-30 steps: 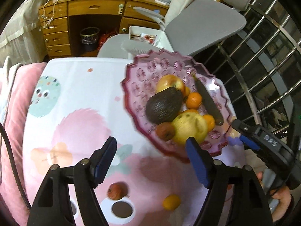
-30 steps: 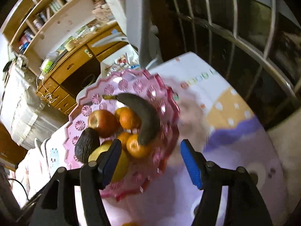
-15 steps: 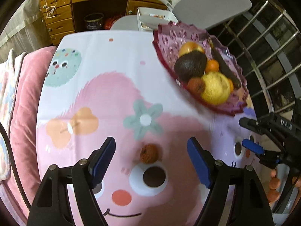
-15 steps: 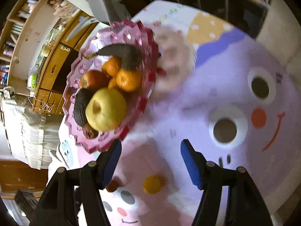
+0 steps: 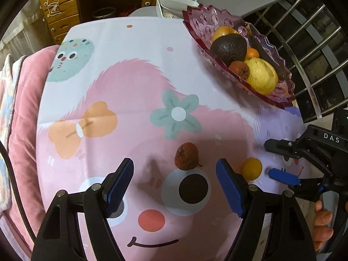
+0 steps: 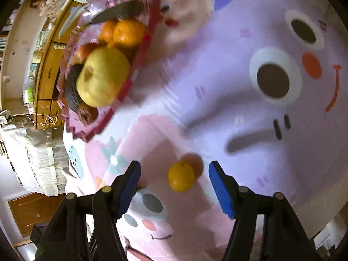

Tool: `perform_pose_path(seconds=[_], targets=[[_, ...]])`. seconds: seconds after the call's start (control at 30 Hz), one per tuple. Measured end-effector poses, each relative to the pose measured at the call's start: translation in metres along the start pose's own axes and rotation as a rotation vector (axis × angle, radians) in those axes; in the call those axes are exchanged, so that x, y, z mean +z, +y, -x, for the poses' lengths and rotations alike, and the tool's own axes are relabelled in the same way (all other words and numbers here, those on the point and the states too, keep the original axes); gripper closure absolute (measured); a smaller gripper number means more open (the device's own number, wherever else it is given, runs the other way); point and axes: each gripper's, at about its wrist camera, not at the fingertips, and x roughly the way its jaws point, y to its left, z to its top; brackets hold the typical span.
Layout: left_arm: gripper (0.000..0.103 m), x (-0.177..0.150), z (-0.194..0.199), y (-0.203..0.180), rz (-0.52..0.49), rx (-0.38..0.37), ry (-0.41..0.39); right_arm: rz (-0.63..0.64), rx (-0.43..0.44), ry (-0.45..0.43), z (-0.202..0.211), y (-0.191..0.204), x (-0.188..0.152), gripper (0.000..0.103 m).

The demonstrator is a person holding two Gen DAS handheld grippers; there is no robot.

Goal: Organize fruits
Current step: 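Move left tool to the second brown dried fruit while right tool approaches a small yellow tangerine, then grasp the second dried fruit with left tool while right tool grasps the yellow tangerine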

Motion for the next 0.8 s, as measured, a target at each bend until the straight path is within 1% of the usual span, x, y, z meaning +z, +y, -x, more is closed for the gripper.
perform_pose_path(seconds=[0.17, 0.23, 0.3, 0.37, 0.47, 0.53, 0.67, 0.7, 0.73, 0.8], targets=[[0.027, 0.001, -0.014, -0.007, -0.03, -0.006, 0.013, -0.024, -0.026, 0.032, -0.012, 0.001, -0.005, 0.037], [0.031, 0.001, -0.019, -0.009, -0.038, -0.006, 0.017, -0.024, -0.033, 0.042, -0.017, 0.001, -0.007, 0.038], [0.038, 0.001, -0.024, -0.011, -0.05, -0.007, 0.024, -0.023, -0.036, 0.053, -0.02, 0.002, -0.007, 0.045], [0.038, 0.002, -0.03, -0.013, -0.057, -0.012, 0.028, -0.025, -0.04, 0.063, -0.025, 0.004, -0.008, 0.049], [0.045, 0.002, -0.036, -0.015, -0.065, -0.018, 0.03, -0.02, -0.05, 0.069, -0.029, 0.006, -0.009, 0.056], [0.051, 0.003, -0.038, -0.016, -0.064, -0.024, 0.03, -0.016, -0.055, 0.07, -0.03, 0.007, -0.008, 0.06], [0.056, 0.002, -0.041, -0.015, -0.057, -0.036, 0.026, -0.002, -0.071, 0.069, -0.032, 0.008, -0.007, 0.069], [0.058, 0.003, -0.042, -0.015, -0.056, -0.037, 0.022, 0.003, -0.076, 0.068, -0.031, 0.009, -0.006, 0.072], [0.063, 0.003, -0.042, -0.013, -0.055, -0.038, 0.02, 0.005, -0.076, 0.069, -0.031, 0.009, -0.006, 0.072], [0.068, 0.004, -0.043, -0.012, -0.05, -0.038, 0.015, 0.008, -0.076, 0.071, -0.032, 0.01, -0.005, 0.072]])
